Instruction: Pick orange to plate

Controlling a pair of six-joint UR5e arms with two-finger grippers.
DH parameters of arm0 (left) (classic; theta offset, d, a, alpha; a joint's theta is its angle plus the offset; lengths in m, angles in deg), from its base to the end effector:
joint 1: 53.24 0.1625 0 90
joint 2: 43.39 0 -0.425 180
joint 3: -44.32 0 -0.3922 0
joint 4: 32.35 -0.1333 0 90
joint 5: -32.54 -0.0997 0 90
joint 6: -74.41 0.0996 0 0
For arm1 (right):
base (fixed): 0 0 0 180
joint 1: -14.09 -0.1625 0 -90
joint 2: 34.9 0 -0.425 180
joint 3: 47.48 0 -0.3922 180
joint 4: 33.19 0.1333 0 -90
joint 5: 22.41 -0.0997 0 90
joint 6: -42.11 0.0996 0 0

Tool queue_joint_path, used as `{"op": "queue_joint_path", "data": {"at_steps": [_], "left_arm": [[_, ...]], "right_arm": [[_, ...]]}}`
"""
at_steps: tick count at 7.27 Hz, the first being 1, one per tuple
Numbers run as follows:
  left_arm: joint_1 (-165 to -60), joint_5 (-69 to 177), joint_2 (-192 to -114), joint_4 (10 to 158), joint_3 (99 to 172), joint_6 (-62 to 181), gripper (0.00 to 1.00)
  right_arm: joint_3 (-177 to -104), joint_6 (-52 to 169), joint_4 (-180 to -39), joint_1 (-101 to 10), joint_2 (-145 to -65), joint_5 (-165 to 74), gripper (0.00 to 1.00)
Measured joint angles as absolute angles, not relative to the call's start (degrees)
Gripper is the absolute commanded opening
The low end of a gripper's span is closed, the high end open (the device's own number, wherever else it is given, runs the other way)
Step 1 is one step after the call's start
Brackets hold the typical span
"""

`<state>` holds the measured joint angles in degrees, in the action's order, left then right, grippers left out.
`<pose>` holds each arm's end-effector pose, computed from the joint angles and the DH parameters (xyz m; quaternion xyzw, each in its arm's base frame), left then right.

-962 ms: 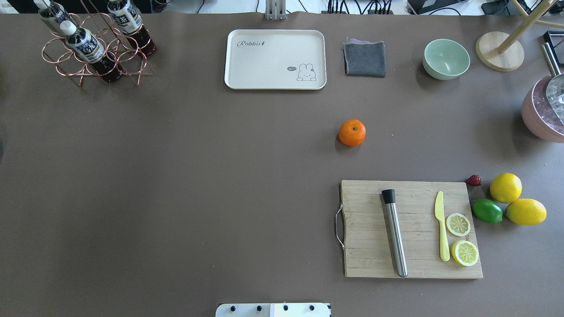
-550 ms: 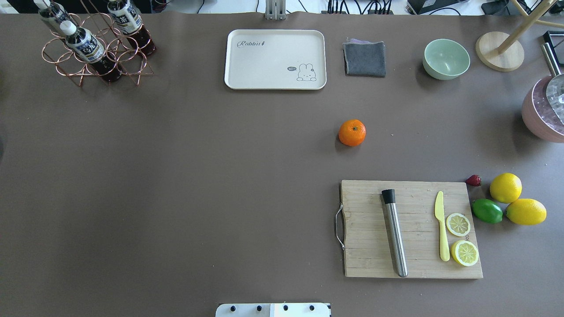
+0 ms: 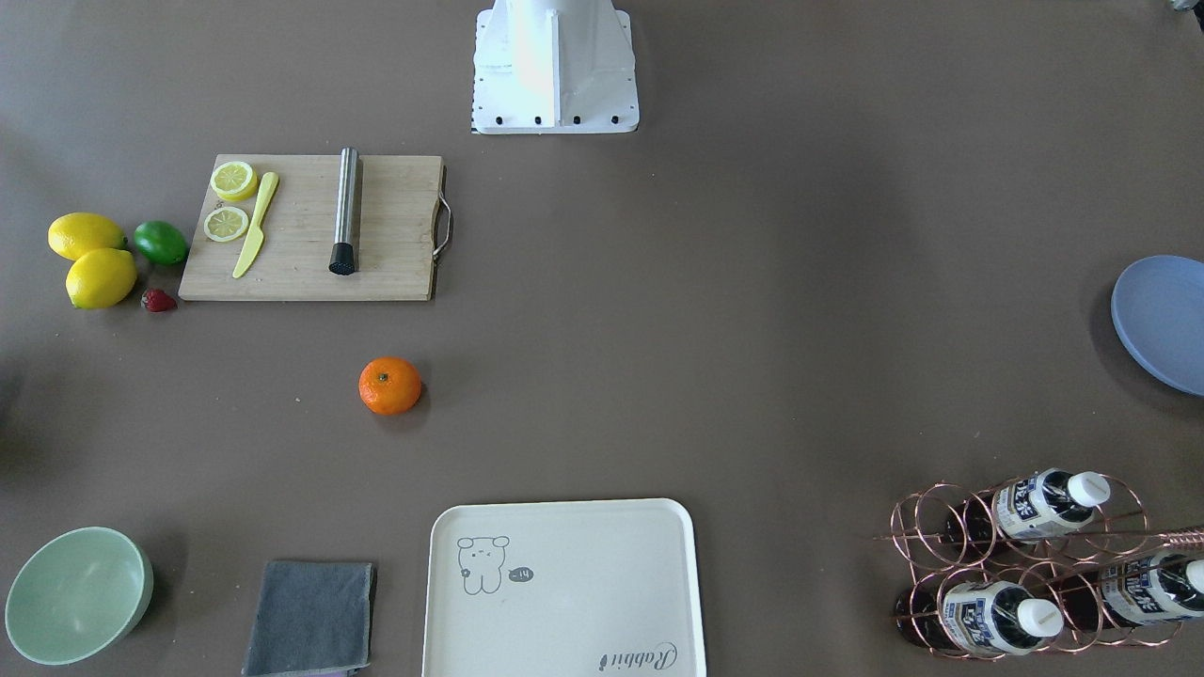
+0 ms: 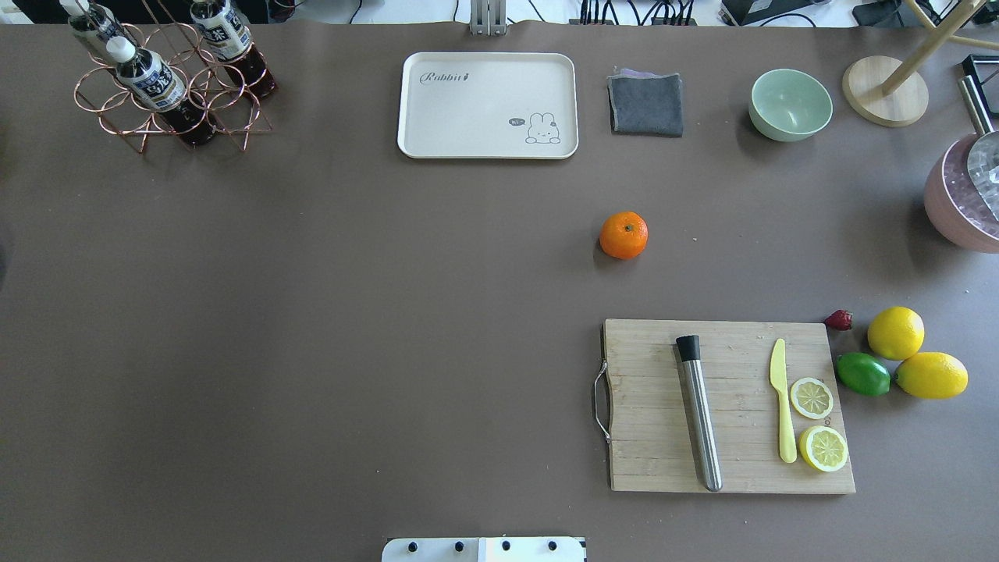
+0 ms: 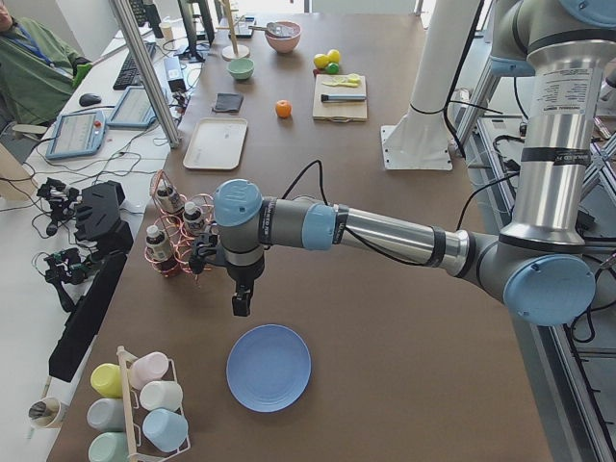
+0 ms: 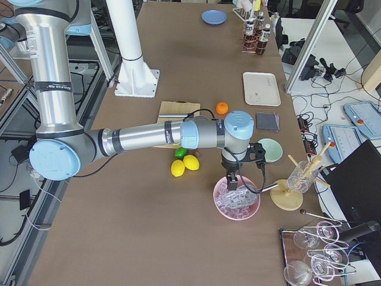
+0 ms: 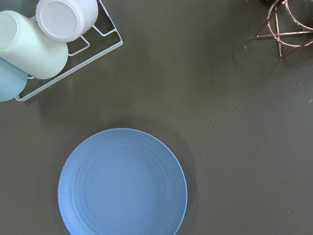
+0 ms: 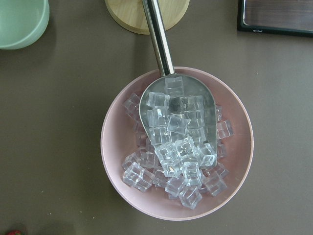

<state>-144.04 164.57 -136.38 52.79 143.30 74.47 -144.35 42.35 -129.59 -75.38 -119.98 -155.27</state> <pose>-0.0738 -0.5130 0.5667 0.0606 0.3575 0.0162 0.9318 0.0607 -0.5271 0.5691 0.0413 -0.3652 -0.0195 0.9298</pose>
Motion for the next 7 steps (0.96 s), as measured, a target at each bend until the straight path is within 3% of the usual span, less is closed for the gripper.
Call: {"op": "queue_joint_path", "data": {"at_steps": [7], "left_arm": [[-147.9,163.8,-130.0,64.8,138.0,74.4,0.98]], "right_arm": [[-149.1,42.5,-129.6,-75.2,-119.9,-156.6,1.00]]}}
